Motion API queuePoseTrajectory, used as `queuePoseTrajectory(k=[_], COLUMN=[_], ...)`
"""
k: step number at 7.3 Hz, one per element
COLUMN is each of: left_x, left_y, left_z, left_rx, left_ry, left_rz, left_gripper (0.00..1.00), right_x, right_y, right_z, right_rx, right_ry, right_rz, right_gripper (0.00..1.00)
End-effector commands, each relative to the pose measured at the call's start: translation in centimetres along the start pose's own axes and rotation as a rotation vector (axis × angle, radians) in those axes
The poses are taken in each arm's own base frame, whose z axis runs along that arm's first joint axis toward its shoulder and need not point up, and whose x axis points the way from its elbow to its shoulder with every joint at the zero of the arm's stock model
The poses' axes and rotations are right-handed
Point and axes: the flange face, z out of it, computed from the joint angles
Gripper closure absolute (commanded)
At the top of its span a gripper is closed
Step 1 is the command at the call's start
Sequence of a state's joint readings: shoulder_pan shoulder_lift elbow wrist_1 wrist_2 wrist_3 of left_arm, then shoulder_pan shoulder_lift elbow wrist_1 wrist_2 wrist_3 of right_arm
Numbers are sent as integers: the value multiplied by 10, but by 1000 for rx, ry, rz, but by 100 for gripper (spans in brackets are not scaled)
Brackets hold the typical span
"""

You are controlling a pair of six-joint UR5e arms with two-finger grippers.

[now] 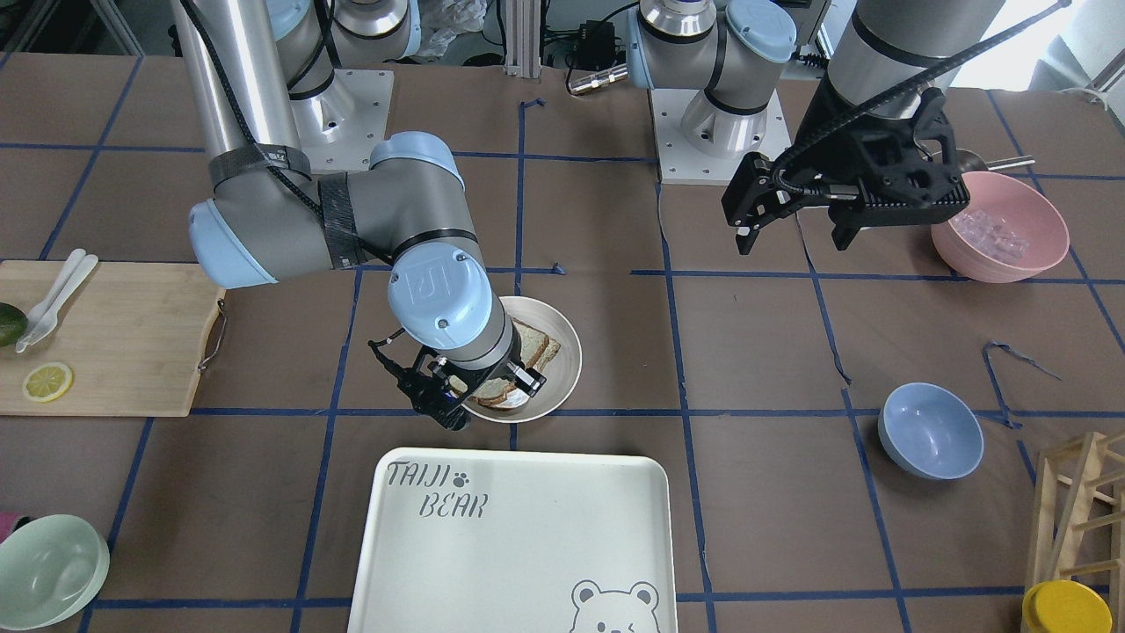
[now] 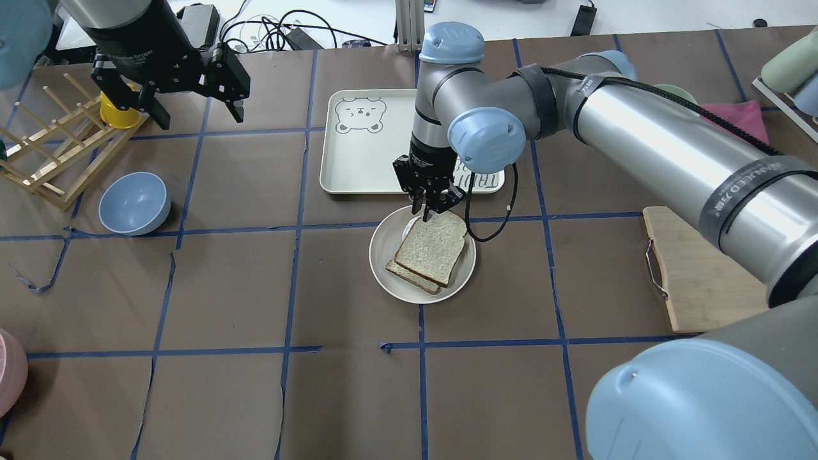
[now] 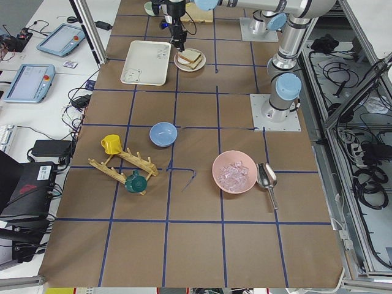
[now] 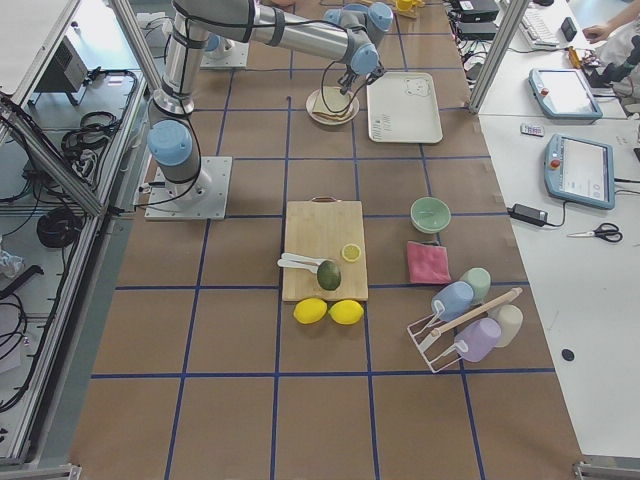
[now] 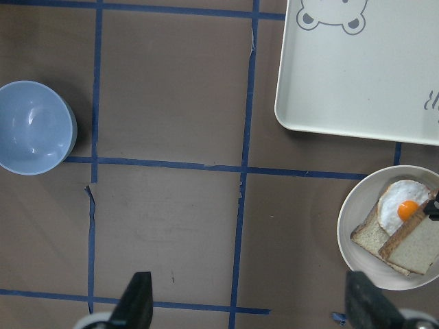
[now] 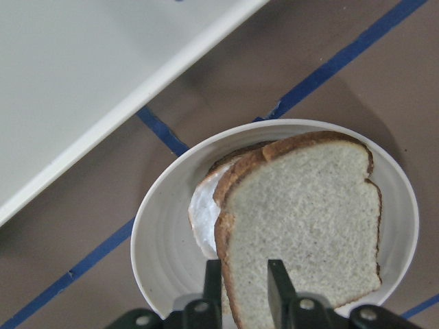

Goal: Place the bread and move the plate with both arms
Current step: 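Lower the bread onto the egg toast and open the right gripper, then raise the right gripper away while the left gripper reaches toward the plate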

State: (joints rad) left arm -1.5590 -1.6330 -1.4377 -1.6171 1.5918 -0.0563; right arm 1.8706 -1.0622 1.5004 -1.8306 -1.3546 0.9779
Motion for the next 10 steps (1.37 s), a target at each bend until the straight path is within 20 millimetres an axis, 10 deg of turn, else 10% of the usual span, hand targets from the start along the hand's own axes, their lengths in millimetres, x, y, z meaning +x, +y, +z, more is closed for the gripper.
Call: queuePoseTrajectory(k=[1, 3, 4, 6, 10], left_x=[-1, 1, 0, 2, -6], left_y=[5, 12, 12, 2, -1], left_z=[3, -3, -4, 12, 23], left_rx=[-8, -9, -6, -35, -114], left_ry=[-3, -4, -4, -2, -7], left_rz=[1, 2, 5, 9, -20], left_gripper=[0, 0, 0, 0, 0], right_x=[-3, 15, 38, 106, 168], right_y=[4, 12, -1, -17, -26], right_z=[-5, -63, -96, -169, -209], right_rx=[12, 104, 195, 211, 209], right_ry=[-14, -64, -33, -1, 163], right_rz=[-19, -193, -313, -436, -665], right_gripper=[53, 30, 0, 0, 0])
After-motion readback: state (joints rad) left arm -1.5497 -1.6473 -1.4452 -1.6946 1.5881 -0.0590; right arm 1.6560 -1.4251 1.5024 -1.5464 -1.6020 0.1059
